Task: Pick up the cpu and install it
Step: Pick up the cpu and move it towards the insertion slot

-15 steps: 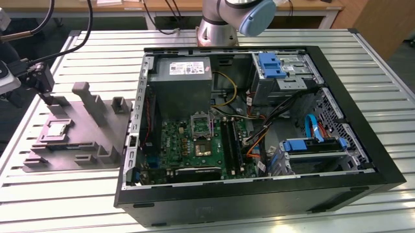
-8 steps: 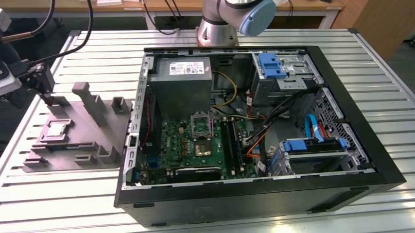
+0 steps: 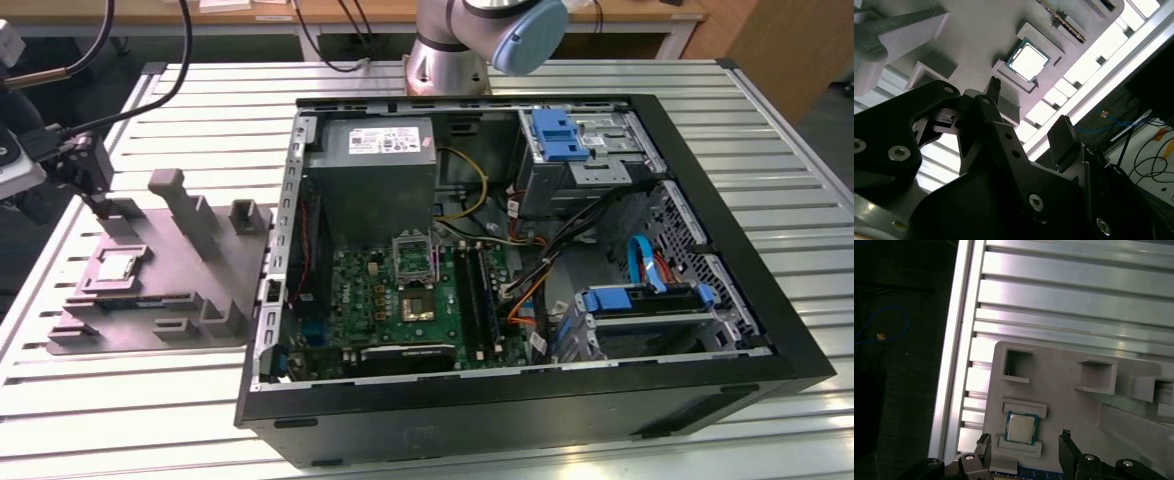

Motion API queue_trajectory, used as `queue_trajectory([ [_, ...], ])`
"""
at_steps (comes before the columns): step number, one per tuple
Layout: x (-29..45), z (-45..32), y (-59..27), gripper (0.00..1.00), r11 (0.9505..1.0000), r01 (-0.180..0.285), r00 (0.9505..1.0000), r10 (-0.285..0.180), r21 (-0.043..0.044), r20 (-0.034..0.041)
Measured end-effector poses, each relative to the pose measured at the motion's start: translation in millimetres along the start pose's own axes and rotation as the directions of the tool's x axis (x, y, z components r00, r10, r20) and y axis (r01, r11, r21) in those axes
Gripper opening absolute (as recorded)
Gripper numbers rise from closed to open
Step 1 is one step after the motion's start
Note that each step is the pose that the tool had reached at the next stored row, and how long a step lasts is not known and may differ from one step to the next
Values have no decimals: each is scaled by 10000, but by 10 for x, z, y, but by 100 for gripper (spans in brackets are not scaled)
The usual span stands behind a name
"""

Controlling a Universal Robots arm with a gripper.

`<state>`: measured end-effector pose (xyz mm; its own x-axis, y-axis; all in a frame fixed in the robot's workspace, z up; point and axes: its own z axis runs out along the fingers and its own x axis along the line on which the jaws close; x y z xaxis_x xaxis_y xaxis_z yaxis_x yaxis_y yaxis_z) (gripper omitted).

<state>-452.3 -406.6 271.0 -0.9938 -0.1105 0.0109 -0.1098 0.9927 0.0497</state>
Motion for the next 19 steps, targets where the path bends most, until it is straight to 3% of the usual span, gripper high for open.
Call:
queue_trajectory([
  [16,0,14,-1,65,10000,-14,10000,14,-1,1],
  [19,0,22,-1,65,9997,-239,9997,239,-4,14],
])
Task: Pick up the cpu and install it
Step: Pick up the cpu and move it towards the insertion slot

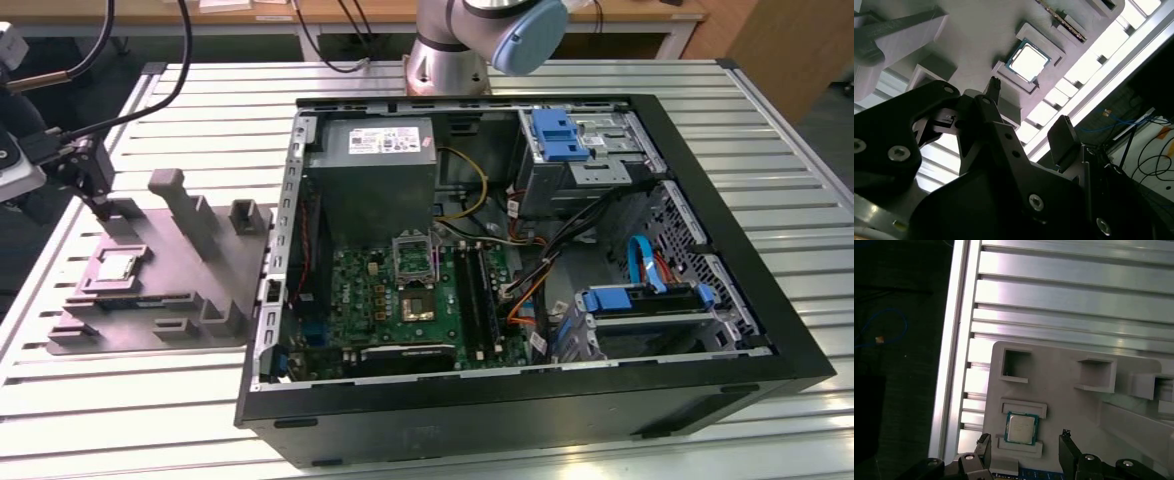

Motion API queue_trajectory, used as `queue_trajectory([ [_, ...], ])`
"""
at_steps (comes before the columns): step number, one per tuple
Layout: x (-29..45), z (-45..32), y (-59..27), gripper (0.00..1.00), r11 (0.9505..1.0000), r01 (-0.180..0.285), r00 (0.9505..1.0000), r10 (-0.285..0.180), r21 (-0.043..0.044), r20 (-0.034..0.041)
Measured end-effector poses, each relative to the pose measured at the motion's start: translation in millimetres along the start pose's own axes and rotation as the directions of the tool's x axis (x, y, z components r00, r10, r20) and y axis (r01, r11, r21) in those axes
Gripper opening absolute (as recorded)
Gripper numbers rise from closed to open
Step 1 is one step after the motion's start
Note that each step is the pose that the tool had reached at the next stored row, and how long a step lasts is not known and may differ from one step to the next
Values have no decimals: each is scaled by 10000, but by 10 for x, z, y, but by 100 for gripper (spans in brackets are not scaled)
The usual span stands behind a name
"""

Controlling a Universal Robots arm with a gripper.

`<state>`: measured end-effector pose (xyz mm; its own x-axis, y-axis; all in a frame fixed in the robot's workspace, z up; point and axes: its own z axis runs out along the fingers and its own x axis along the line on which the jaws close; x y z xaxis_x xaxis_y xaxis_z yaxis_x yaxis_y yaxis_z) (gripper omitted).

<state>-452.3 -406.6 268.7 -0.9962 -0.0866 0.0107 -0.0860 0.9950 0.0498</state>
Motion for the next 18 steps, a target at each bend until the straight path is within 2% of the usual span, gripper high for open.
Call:
queue_trajectory([
  [18,0,43,-2,65,10000,-30,10000,30,1,1],
])
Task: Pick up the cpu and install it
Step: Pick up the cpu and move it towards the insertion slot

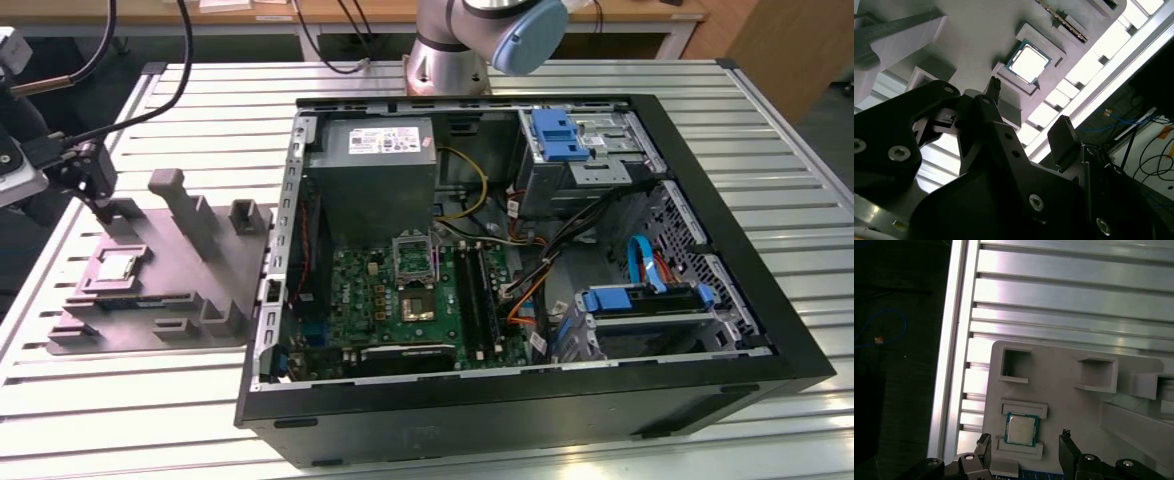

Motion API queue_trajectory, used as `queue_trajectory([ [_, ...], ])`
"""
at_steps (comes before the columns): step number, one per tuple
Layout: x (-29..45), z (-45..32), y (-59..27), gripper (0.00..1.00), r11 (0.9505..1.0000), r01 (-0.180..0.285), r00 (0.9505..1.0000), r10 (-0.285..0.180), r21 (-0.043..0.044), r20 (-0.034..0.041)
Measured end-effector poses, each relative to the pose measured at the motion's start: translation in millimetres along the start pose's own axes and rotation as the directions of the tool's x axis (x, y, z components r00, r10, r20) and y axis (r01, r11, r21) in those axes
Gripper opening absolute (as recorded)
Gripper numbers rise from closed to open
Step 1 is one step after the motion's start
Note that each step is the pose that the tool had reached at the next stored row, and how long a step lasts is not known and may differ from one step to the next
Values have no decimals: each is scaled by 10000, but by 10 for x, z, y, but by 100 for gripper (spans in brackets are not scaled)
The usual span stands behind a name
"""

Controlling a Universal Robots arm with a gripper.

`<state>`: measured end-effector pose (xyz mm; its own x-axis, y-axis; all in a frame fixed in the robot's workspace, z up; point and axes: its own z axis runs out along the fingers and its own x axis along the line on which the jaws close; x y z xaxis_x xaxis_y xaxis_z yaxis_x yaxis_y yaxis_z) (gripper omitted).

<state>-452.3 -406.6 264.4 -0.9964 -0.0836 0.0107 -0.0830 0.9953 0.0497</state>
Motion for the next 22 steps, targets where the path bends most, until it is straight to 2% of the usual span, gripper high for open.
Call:
queue_trajectory([
  [11,-1,39,-4,65,10000,-1,10000,1,6,2],
  [15,0,95,-15,65,10000,-61,10000,61,19,5],
  [22,0,206,-37,65,9984,-567,9983,567,19,136],
])
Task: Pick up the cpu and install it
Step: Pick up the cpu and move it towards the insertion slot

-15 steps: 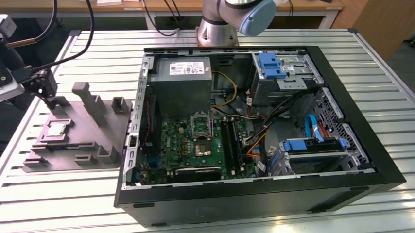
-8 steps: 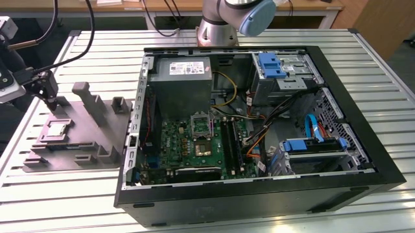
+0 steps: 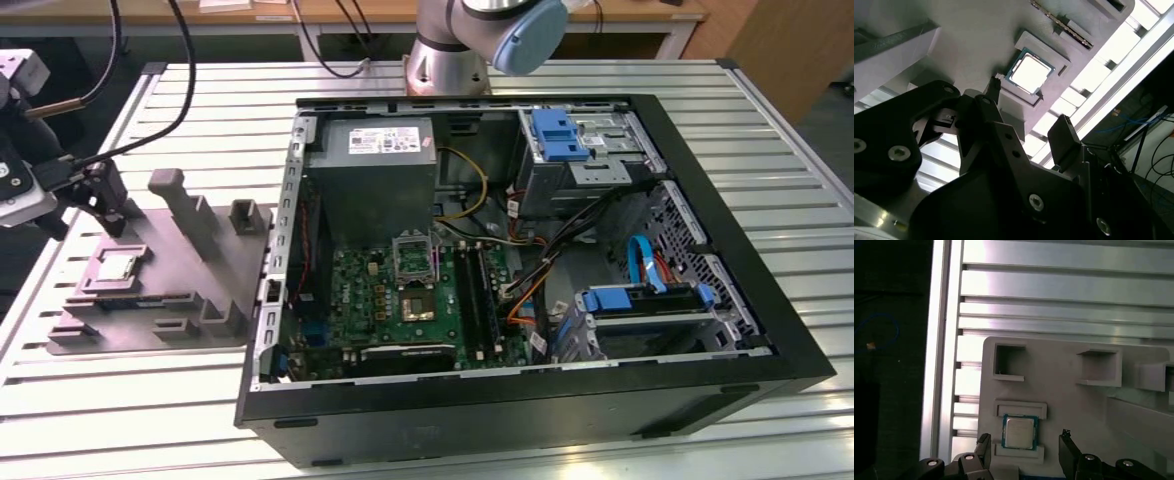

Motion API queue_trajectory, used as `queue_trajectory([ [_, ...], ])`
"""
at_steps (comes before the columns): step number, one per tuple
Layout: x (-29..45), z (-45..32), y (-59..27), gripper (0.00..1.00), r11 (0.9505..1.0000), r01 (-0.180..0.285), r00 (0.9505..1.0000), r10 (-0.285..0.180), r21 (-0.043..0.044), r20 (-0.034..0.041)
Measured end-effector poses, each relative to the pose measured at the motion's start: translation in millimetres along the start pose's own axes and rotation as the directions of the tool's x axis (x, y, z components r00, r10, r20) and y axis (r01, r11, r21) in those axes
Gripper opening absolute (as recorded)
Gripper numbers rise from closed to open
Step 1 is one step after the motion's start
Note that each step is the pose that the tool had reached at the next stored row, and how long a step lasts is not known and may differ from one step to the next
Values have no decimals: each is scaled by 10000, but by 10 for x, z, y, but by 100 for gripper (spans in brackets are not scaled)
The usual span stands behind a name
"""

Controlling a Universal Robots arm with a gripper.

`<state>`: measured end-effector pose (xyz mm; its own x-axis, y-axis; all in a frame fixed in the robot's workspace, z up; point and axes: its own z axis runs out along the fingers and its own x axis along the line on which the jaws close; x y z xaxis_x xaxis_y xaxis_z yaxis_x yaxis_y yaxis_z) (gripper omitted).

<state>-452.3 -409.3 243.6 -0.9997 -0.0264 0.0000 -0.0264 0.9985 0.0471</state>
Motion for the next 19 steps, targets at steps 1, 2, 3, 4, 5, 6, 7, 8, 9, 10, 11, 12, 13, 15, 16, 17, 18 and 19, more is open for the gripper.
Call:
queue_trajectory([
  [1,0,11,-1,65,10000,-31,10000,31,0,2],
  [2,0,14,-1,65,10000,-35,10000,35,2,1],
  [3,0,15,-1,65,10000,-36,10000,36,2,0],
  [4,0,20,-1,65,10000,-36,10000,36,1,2],
  [5,0,40,-2,65,10000,-36,10000,36,1,1],
  [6,0,41,-2,65,10000,-36,10000,36,1,2],
  [7,0,42,-2,65,10000,-36,10000,36,1,2],
  [8,0,42,-2,65,10000,-36,10000,36,1,1],
  [9,0,44,-2,65,10000,-37,10000,37,1,2],
  [10,0,46,-2,65,10000,-36,10000,36,1,2],
  [11,0,47,-2,65,10000,-37,10000,37,1,2],
  [12,1,46,-2,65,10000,-37,10000,37,2,3],
  [13,0,47,-2,65,10000,-37,10000,37,1,5],
  [15,0,47,-3,65,10000,-36,10000,36,1,4],
  [16,0,47,-3,65,10000,-36,10000,36,4,5],
  [17,1,49,-2,65,10000,-38,10000,38,46,4],
  [18,1,52,-2,65,9999,-38,10000,38,122,4],
  [19,1,55,-3,65,9998,-37,10000,37,208,1],
])
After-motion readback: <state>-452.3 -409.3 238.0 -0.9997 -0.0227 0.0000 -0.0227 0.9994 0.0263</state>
